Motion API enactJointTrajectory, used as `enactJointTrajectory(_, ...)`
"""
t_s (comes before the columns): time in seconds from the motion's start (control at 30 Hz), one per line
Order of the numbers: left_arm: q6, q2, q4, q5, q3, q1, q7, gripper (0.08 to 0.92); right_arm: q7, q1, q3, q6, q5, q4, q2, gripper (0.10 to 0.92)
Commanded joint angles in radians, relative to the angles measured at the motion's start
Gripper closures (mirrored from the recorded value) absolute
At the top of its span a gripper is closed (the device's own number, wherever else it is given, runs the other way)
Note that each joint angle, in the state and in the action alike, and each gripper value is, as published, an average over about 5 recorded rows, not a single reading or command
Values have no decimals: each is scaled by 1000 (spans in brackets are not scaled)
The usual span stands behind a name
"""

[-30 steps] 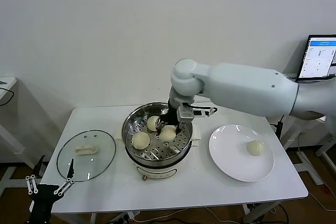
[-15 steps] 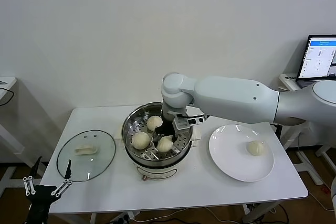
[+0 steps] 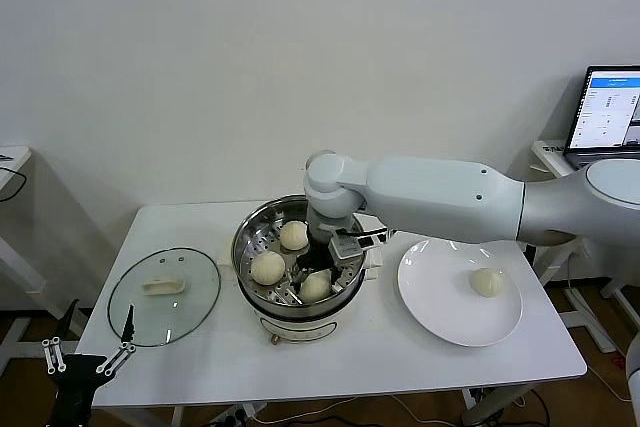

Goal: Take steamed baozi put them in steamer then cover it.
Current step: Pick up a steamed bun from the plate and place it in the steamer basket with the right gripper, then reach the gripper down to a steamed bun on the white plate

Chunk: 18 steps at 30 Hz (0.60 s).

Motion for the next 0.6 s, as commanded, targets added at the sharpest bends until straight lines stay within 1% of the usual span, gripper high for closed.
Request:
enactJointTrajectory(0.03, -3, -1, 5, -1, 0, 0, 0, 177, -9, 5, 13, -47, 21, 19, -8, 208)
enactJointTrajectory(0.2, -7, 1, 10, -1, -3, -2, 0, 177, -90, 39, 119, -142, 160, 20, -89, 203)
enactJointTrajectory(0.33, -8, 3, 14, 1, 0, -5, 5, 177, -179, 78, 194, -261, 285, -33, -185, 202)
enactJointTrajectory(0.4, -7, 3, 13, 2, 3, -8, 7, 177, -198, 107, 186, -394, 387, -67, -245, 203)
enactJointTrajectory(0.5, -5, 4, 11, 2, 9, -11, 7, 177, -199, 136, 160, -665, 597, -139, -351, 203)
enactJointTrajectory(0.57, -5, 6, 10, 3, 13, -12, 7, 177, -207, 136, 157, -772, 673, -200, -407, 203)
enactJointTrajectory(0.6, -6, 7, 10, 3, 14, -12, 7, 177, -212, 132, 154, -799, 684, -233, -431, 203)
